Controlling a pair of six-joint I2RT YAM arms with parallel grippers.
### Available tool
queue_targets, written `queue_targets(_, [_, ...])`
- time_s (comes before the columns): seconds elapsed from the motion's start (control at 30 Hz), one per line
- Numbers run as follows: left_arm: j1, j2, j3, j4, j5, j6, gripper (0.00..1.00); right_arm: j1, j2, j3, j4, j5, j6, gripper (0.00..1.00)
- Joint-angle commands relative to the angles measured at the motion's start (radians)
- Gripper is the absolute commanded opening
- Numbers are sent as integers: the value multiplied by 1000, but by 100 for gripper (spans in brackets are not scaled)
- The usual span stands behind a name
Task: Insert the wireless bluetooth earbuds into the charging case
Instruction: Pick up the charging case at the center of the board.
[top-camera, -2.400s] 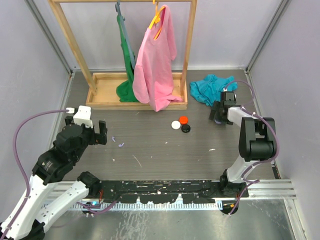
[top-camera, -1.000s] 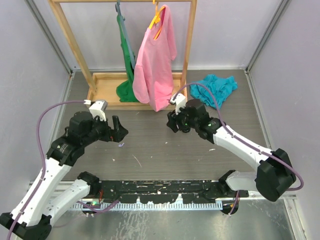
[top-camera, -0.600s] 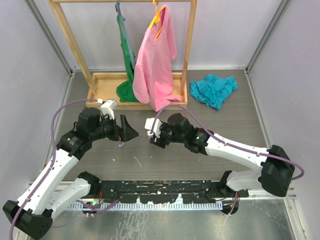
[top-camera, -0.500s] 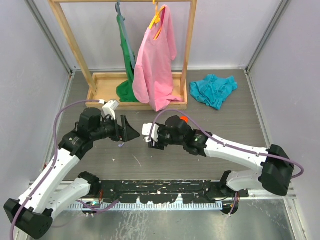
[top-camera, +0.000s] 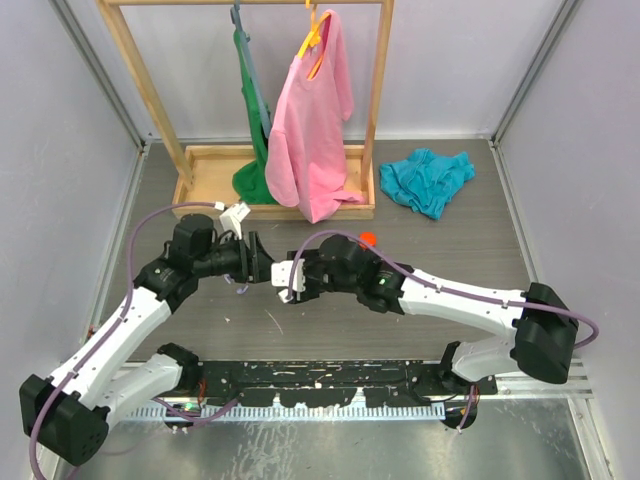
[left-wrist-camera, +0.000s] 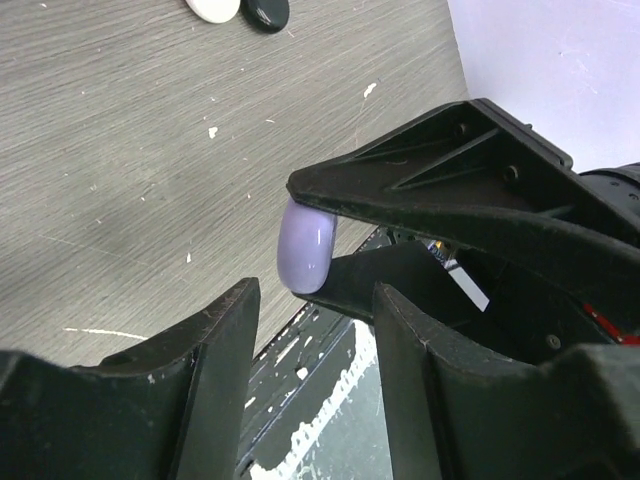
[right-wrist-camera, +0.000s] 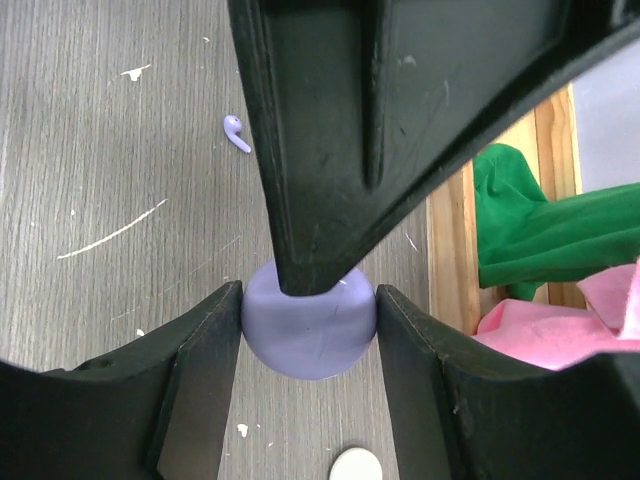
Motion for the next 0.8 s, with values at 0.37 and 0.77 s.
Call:
queue_targets(0.37, [4,57,-4,78,34,13,41,31,29,73,81,13,-38,49])
queue_targets(0.77, [4,20,-10,75,8,55,1,36,7,35,122,54,-21,63])
